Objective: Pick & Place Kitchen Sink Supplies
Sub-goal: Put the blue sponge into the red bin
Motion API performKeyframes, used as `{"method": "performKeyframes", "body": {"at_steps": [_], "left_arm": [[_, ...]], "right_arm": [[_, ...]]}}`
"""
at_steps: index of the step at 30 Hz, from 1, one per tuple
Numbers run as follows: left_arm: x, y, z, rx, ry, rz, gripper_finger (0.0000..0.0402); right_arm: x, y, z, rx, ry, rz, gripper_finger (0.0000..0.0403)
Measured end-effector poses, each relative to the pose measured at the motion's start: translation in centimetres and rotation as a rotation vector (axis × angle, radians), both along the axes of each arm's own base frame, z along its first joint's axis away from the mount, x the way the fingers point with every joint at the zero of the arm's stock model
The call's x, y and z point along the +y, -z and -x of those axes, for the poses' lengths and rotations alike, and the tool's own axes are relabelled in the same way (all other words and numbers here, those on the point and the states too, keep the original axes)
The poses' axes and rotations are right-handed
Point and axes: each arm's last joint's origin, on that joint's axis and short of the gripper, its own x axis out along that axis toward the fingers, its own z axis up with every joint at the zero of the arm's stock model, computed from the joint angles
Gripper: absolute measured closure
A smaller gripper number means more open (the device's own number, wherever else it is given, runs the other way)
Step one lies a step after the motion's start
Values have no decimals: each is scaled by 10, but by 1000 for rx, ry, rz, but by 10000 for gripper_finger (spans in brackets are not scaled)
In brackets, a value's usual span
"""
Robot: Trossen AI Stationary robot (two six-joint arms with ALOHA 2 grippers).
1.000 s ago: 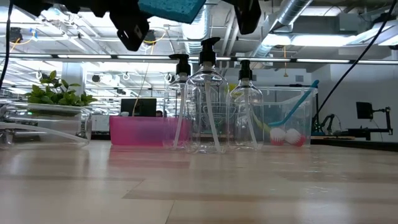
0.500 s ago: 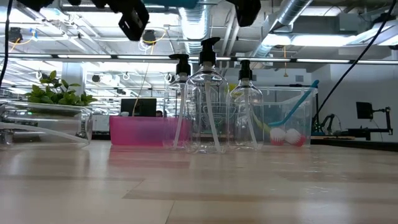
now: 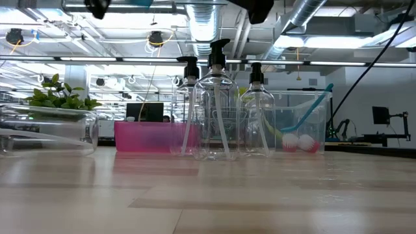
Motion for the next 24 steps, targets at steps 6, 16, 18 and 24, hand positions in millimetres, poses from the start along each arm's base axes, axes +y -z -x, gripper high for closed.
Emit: {"method": "performKeyframes", "body": {"at_steps": [6, 16, 18, 24], "left_arm": [[39, -20, 21, 130, -273, -95, 388], [98, -7, -20, 650, -374, -163, 388], [109, 2, -30, 733, -353, -149, 388], [134, 23, -46, 863, -352, -180, 388]], "right_arm": [[-2, 0, -1, 0, 8, -2, 148], [0, -1, 0, -7, 1, -6, 148], [0, -1, 0, -7, -1, -6, 148], [9, -7, 2, -19, -25, -13, 148]]}}
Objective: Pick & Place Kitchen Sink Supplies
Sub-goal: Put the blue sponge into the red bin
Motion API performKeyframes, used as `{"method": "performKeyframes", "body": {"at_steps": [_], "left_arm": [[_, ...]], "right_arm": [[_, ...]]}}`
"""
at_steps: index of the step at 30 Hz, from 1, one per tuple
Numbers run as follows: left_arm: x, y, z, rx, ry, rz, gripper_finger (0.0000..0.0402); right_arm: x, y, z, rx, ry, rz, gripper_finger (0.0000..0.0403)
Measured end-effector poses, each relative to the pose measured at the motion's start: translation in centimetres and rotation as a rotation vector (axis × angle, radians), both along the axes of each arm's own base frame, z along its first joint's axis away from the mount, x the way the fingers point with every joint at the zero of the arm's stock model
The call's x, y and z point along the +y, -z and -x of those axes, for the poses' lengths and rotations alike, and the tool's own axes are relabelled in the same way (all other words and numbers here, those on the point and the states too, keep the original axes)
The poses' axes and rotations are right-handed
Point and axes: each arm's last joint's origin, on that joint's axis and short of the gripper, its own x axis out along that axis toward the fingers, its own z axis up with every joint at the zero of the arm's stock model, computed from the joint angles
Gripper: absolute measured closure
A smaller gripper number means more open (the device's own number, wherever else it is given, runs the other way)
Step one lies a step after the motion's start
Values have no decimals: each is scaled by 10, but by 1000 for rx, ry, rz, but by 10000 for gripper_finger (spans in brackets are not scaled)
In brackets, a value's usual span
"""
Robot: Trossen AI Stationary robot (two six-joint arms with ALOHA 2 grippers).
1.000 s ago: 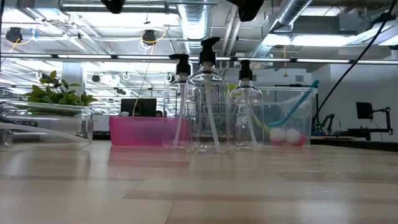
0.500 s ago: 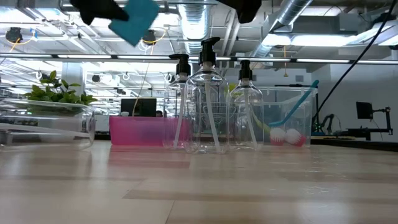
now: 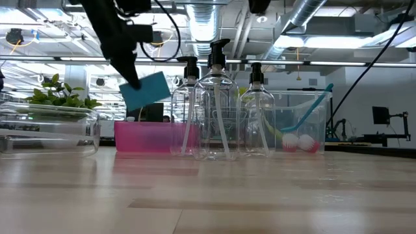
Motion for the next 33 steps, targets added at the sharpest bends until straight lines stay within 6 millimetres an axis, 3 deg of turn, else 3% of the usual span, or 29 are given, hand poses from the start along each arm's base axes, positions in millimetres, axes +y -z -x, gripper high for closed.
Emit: {"method": "performKeyframes", "body": {"at_steps": [12, 26, 33], "left_arm": [[15, 26, -30, 63, 66, -75, 388], [55, 40, -24, 116, 53, 16, 389], [59, 44, -26, 110, 57, 40, 389]], "right_arm": [[15, -12, 4, -26, -44, 12, 148], [15, -11, 4, -21, -44, 25, 148], [13, -10, 3, -8, -38, 32, 148]]}}
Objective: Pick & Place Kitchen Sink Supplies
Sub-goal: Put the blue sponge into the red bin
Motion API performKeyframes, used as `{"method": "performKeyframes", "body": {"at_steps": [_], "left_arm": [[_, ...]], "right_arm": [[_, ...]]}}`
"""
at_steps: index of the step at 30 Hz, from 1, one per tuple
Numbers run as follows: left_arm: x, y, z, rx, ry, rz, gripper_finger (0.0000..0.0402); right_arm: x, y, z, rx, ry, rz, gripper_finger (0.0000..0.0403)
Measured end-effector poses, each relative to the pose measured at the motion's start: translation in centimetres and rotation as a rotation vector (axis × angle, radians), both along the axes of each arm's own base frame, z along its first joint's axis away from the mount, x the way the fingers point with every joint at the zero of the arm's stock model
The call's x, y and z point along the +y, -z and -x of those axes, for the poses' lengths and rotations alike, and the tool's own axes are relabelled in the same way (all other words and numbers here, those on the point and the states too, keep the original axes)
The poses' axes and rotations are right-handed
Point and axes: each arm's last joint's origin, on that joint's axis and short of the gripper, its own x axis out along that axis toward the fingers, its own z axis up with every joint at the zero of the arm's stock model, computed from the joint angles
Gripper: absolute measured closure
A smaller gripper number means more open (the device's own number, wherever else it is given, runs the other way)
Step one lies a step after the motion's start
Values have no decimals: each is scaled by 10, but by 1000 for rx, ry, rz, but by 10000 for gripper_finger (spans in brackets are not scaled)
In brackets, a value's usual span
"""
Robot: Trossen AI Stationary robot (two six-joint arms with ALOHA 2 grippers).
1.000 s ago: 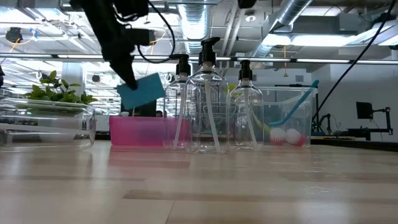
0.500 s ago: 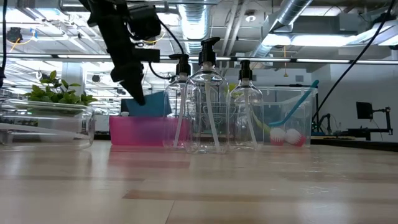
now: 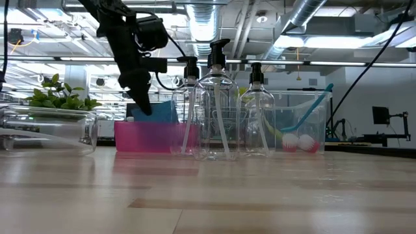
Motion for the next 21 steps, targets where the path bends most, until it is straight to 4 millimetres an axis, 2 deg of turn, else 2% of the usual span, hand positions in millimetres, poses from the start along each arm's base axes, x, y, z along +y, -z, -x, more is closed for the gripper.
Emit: {"method": "performKeyframes", "body": {"at_steps": [12, 21], "left_arm": [[2, 2, -4, -24, -1, -10, 388], [3, 18, -8, 28, -11, 16, 387]], "right_arm": [[-2, 2, -1, 19, 6, 1, 148], [-2, 2, -1, 21, 6, 2, 148]]}}
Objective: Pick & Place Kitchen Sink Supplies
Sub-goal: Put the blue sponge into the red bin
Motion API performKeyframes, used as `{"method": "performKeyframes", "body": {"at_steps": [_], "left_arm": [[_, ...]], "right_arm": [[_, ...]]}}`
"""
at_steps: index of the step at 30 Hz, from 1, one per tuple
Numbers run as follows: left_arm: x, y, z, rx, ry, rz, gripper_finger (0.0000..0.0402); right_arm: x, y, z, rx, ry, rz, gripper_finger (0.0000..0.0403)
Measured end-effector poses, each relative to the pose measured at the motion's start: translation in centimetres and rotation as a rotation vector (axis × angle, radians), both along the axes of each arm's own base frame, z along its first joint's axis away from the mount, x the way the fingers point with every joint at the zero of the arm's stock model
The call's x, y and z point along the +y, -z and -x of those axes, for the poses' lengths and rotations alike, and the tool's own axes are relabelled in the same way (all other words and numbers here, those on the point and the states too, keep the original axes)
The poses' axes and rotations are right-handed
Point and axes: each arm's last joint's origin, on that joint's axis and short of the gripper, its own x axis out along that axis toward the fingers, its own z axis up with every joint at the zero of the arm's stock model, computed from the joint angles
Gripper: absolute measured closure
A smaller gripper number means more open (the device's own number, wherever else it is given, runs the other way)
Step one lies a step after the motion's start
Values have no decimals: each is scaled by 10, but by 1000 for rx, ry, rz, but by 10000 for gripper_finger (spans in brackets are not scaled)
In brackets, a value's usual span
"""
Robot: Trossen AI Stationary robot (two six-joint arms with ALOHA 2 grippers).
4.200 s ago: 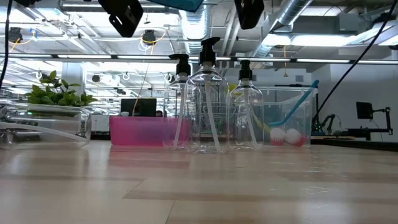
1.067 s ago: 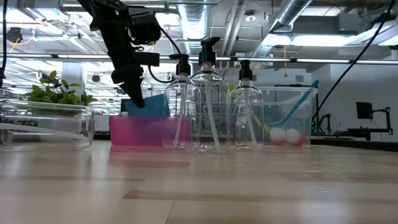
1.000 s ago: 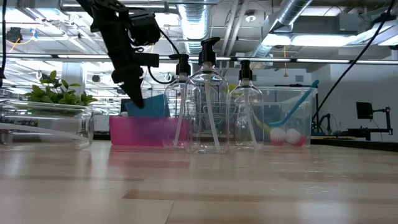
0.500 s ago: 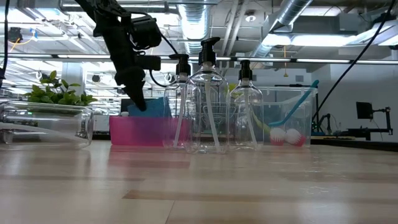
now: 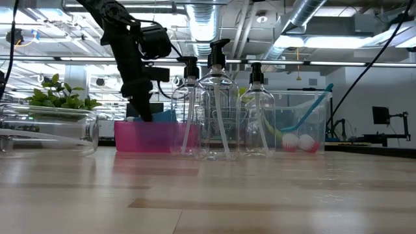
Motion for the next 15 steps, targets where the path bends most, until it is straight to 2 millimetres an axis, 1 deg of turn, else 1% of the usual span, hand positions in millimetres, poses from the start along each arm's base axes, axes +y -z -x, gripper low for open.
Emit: {"method": "performKeyframes", "body": {"at_steps": [10, 15], "left_arm": [[2, 17, -5, 57, 6, 20, 386], [2, 17, -5, 59, 14, 14, 385]], "right_arm": [[0, 1, 0, 6, 0, 4, 148], [0, 1, 0, 5, 0, 3, 148]]}}
